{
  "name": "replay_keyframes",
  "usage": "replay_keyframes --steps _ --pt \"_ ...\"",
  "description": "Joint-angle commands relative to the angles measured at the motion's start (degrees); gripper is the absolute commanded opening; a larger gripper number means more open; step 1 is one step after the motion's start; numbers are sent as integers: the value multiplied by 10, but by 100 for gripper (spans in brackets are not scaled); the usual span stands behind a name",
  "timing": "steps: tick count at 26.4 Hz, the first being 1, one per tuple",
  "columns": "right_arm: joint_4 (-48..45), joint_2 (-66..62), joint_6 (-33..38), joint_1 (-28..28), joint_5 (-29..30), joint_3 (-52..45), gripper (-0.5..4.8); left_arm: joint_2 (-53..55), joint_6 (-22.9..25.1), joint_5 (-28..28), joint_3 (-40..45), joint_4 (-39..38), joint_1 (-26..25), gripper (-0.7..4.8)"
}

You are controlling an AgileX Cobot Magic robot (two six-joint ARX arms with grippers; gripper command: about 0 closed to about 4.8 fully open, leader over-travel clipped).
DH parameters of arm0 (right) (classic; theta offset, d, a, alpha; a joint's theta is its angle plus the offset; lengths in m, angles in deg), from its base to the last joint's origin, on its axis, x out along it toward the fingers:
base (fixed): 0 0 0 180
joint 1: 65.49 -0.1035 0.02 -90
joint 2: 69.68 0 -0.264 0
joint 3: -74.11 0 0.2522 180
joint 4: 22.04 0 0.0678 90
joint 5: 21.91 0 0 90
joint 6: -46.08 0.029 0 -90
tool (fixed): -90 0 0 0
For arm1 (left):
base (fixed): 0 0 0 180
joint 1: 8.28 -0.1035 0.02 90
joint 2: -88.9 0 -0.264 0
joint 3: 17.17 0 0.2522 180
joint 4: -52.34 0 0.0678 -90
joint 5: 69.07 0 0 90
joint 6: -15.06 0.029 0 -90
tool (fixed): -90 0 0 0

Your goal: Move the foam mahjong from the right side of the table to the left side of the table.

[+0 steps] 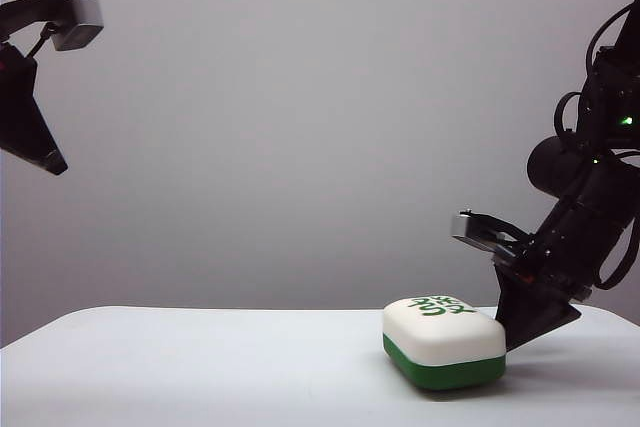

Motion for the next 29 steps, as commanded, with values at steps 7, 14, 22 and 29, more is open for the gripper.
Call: replay_keyframes --steps 7,14,22,29 --pt "14 2 11 -37 16 0 -5 -2 1 -1 -1 -20 0 -5" --pt "-43 2 57 -80 6 0 -5 -2 1 -1 -1 -23 0 -5" --pt "-62 -1 92 -102 10 1 -5 -2 2 -3 -1 -23 0 -5" --pt "-104 -9 135 -127 6 1 -5 -2 2 -4 -1 -16 0 -5"
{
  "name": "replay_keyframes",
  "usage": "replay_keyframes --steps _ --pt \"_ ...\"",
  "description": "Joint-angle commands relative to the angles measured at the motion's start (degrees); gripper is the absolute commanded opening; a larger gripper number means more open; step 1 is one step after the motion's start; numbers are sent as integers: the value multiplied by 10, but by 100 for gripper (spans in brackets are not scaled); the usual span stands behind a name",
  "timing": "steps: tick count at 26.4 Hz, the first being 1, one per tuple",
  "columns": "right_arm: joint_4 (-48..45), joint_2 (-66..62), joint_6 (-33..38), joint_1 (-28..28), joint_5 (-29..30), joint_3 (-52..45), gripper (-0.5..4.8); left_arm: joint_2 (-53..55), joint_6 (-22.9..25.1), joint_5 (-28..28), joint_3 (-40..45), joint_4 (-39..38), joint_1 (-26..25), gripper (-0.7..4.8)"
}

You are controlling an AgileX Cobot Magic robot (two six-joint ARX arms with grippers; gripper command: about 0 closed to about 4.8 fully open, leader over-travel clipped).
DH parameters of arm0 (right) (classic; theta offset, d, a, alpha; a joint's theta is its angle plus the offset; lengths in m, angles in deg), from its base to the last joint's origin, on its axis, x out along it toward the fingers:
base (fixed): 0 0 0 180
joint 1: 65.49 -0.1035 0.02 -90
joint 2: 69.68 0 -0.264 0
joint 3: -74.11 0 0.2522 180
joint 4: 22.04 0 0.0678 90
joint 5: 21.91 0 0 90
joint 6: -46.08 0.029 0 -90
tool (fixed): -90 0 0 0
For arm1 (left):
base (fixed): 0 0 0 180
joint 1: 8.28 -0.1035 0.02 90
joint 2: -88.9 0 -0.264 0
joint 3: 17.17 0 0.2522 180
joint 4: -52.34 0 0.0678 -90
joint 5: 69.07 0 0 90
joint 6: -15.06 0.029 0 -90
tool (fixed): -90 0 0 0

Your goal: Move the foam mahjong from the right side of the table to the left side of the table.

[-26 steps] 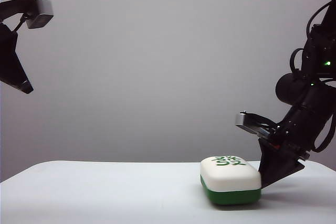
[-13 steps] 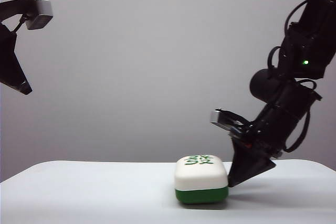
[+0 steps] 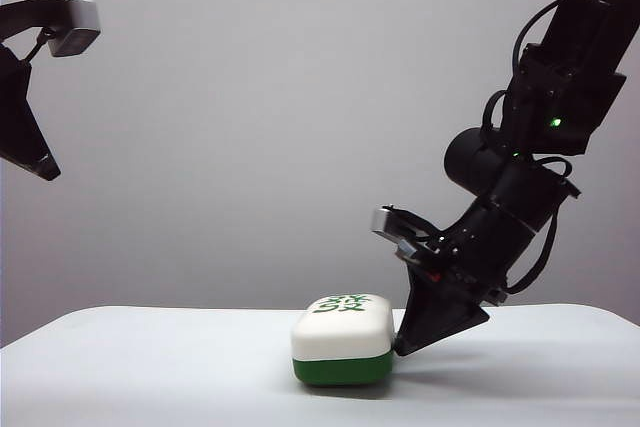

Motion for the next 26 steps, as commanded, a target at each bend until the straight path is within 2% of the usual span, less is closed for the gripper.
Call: replay_keyframes --steps 1,7,19,26 --pt "-32 -3 30 -12 1 2 -5 -2 2 -4 -1 7 0 -5" --pt "-11 -42 60 -51 7 65 -5 -2 2 -8 -1 13 0 -5" --pt "19 -125 79 -124 3 187 -5 -2 1 -8 -1 13 0 -5" --pt "26 -127 80 -127 -45 201 -5 -2 2 -8 -1 14 -1 -5"
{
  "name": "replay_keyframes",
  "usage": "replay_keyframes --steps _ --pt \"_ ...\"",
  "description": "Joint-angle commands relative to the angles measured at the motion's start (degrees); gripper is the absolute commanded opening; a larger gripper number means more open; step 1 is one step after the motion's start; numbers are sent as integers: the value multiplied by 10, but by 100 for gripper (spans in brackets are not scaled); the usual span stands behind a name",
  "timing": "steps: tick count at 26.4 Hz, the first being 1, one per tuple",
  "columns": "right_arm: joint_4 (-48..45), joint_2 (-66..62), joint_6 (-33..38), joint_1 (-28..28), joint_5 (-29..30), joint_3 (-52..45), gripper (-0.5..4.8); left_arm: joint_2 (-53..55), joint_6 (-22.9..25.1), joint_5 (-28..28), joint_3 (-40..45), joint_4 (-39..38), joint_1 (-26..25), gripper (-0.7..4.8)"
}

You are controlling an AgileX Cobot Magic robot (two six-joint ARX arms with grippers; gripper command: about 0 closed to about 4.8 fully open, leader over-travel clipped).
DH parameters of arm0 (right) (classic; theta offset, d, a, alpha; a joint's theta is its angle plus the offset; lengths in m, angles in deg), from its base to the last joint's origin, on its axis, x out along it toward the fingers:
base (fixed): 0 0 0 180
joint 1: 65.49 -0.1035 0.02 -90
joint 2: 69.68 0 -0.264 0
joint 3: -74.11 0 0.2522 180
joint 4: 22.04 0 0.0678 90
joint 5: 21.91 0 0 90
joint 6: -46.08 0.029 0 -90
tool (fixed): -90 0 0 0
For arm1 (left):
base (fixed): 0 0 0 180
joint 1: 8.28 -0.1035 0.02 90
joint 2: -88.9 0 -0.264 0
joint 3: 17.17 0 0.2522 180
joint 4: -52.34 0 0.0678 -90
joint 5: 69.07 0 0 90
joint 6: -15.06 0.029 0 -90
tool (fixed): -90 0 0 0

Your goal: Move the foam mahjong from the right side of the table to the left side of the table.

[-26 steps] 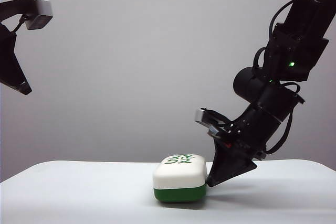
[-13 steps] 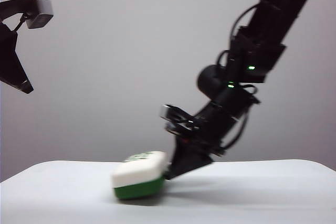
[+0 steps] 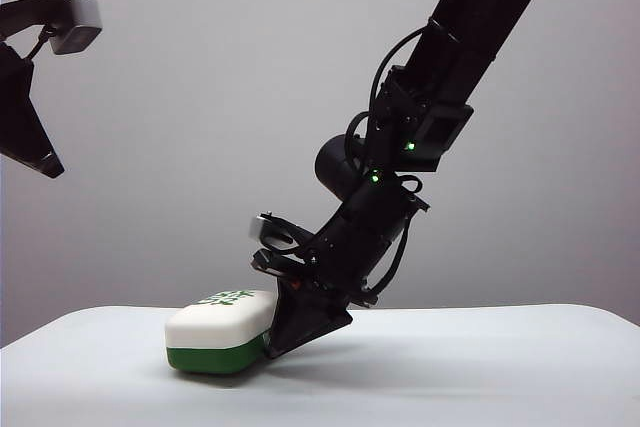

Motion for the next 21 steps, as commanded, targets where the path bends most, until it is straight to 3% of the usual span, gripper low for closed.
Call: replay_keyframes --steps 1,14,21 --pt "6 2 2 6 -11 0 -5 -2 2 -5 -1 6 -1 -5" --pt "-70 2 28 8 -56 0 -5 -2 2 -5 -1 4 0 -5" --pt "-93 1 64 7 -40 0 -5 -2 1 -3 -1 -32 0 -5"
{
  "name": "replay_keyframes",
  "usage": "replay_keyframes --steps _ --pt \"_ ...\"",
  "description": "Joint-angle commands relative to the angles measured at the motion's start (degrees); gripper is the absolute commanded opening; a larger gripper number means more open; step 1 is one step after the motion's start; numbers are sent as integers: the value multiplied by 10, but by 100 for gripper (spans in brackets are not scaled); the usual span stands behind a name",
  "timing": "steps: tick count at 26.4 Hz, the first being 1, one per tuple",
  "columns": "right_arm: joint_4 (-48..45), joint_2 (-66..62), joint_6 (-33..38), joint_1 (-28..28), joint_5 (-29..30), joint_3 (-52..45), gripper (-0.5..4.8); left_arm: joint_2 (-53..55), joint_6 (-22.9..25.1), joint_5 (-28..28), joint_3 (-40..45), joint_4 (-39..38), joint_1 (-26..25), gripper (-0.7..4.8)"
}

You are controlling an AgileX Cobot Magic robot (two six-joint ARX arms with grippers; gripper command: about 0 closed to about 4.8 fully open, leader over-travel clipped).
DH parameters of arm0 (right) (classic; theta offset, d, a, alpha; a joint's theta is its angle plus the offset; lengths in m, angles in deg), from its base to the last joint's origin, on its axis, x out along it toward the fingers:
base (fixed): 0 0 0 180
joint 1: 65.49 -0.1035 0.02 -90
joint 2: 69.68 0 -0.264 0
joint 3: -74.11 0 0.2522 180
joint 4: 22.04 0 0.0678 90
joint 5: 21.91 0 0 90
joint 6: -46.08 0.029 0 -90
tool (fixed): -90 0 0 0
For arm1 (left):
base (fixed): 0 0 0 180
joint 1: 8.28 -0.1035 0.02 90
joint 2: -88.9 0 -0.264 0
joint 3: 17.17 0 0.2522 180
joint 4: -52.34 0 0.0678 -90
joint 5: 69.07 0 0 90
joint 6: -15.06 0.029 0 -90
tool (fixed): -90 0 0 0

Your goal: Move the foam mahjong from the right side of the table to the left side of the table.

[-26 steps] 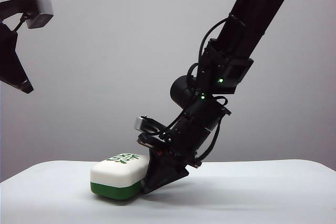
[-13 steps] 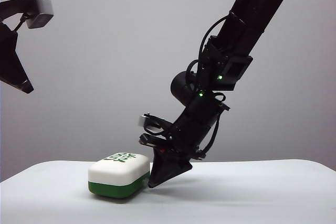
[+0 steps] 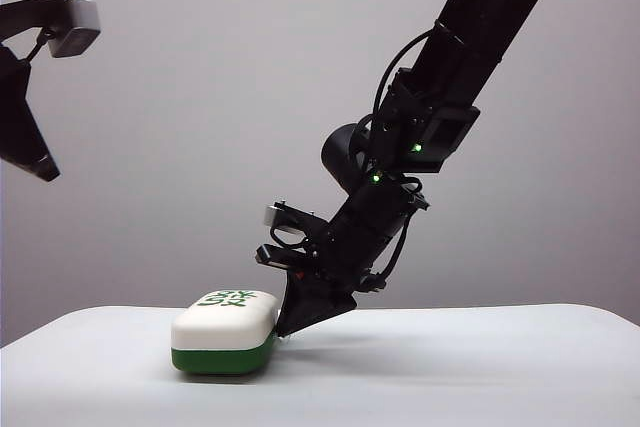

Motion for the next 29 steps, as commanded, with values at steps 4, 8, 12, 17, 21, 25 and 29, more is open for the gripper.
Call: replay_keyframes --steps 4,8,12,17,21,25,29 --pt "-18 2 28 -8 19 1 -5 -2 0 -2 -1 -14 -1 -5" --pt "-22 1 29 -23 18 1 -5 -2 0 -2 -1 -18 -1 -5" --pt "-45 -5 52 -35 16 2 -5 -2 0 -2 -1 -18 -1 -5" --pt "-63 -23 87 -45 18 21 -5 -2 0 -3 -1 -15 -1 -5" --pt "-38 -48 93 -63 17 80 -5 -2 0 -3 -1 -11 -1 -5" --pt "-6 -60 83 -71 -5 110 -5 -2 0 -3 -1 -11 -1 -5" --pt "38 -60 83 -65 -9 110 -5 -2 0 -4 -1 -12 -1 -5"
